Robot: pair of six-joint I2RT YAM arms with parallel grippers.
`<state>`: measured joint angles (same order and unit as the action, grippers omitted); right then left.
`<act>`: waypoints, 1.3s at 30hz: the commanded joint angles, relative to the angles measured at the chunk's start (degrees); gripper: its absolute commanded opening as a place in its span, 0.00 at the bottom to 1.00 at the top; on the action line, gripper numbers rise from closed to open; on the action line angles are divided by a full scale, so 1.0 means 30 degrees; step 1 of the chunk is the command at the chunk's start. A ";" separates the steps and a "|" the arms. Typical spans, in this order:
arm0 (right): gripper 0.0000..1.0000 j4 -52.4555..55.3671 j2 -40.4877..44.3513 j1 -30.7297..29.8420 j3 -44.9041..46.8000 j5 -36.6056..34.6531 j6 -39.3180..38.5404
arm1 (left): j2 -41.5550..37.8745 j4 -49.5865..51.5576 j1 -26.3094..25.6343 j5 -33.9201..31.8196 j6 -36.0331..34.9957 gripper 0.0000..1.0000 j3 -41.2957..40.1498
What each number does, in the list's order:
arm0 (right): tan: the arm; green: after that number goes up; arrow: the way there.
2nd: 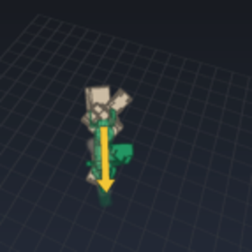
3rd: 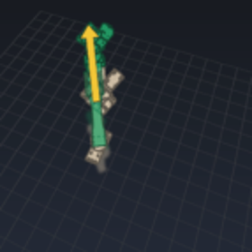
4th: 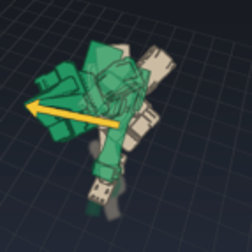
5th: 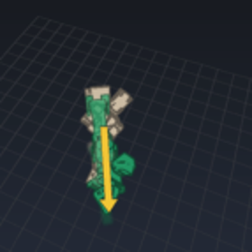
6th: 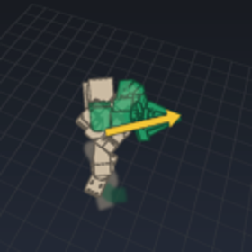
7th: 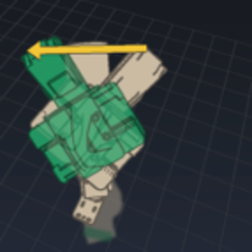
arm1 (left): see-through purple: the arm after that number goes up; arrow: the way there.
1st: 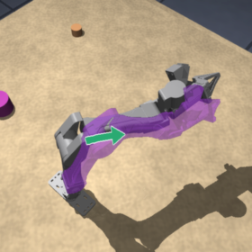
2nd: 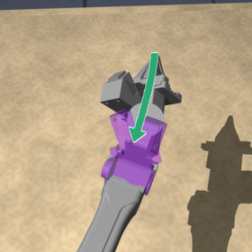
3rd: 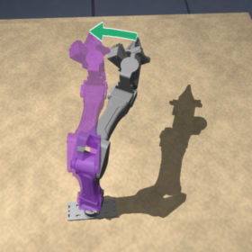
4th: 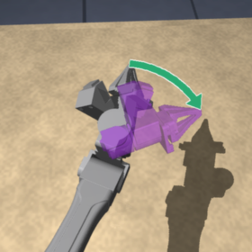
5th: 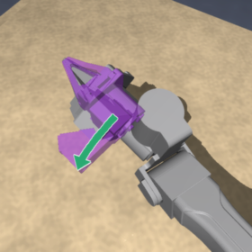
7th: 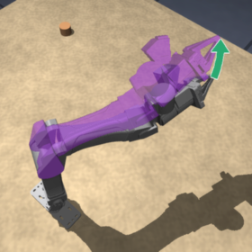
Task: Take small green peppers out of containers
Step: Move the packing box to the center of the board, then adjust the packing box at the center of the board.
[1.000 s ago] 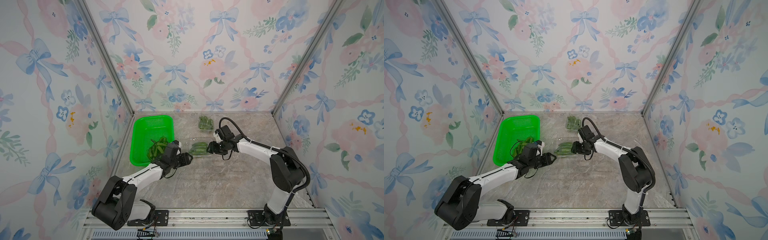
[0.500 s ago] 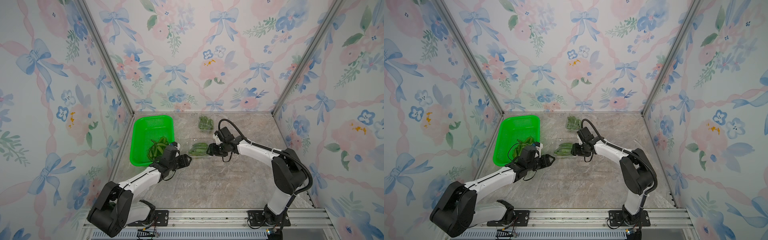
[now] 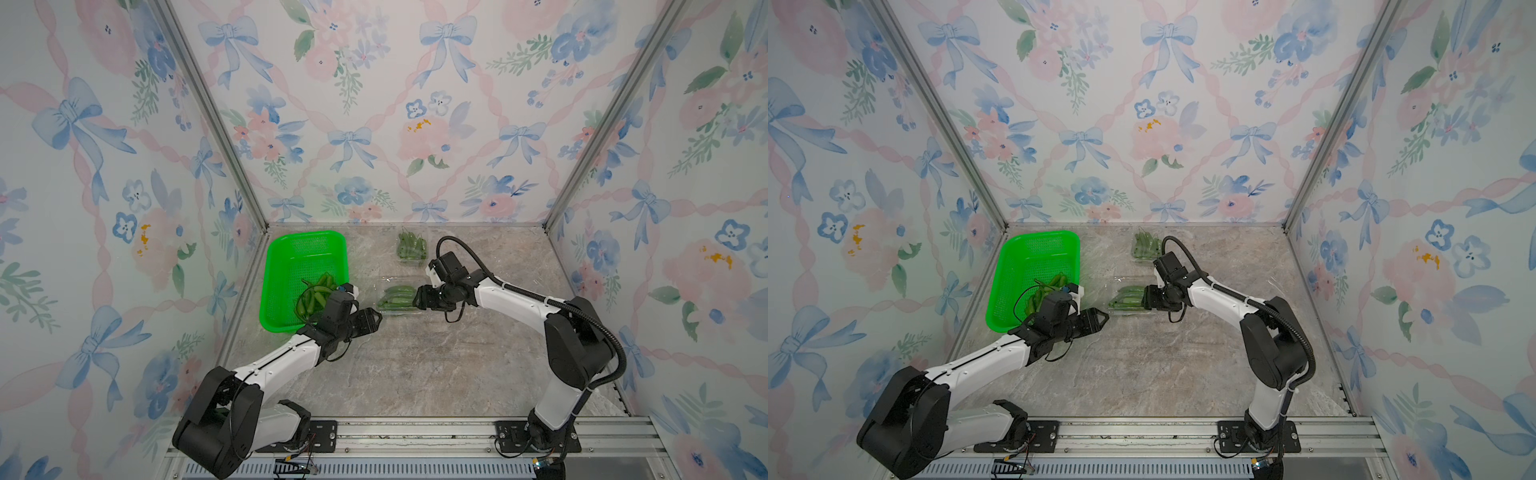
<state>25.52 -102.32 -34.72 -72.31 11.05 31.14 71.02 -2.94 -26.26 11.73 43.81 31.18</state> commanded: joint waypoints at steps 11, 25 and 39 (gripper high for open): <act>0.65 0.0842 0.4555 -0.0632 0.1668 -0.1935 0.0949 | 0.1456 0.1305 0.0080 -0.2353 -0.2711 0.62 0.5900; 0.62 -0.7048 0.4319 -0.3790 0.6312 -0.0638 0.8014 | 1.1705 0.1181 0.1495 0.0722 -0.4742 0.58 1.3496; 0.65 -1.0981 0.2723 -0.1548 0.7582 0.0125 0.9807 | 1.2169 0.0592 0.1502 0.1453 -0.4288 0.58 1.2752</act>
<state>-3.84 -93.91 -40.32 -50.37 10.74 59.31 108.09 -0.58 -21.93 14.92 31.07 70.67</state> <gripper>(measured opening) 0.647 0.578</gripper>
